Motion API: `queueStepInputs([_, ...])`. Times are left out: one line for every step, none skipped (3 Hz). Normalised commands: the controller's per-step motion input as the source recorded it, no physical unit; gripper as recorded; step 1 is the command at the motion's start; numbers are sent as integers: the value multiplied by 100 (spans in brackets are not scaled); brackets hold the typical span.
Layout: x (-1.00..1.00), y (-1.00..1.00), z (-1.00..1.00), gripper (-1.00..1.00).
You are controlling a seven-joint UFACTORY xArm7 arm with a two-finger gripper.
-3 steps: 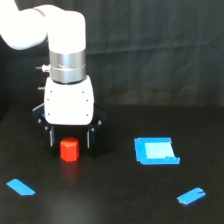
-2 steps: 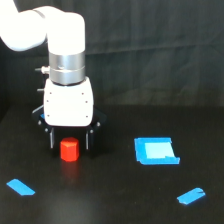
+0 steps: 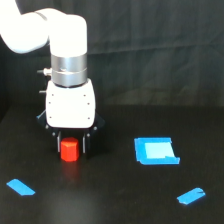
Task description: Pick up the red object from the table
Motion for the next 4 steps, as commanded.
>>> queueStepInputs([1, 1, -15, -93])
queueStepInputs([8, -6, -1, -96])
queueStepInputs([10, 6, 97, -100])
queueStepInputs([8, 4, 89, -100])
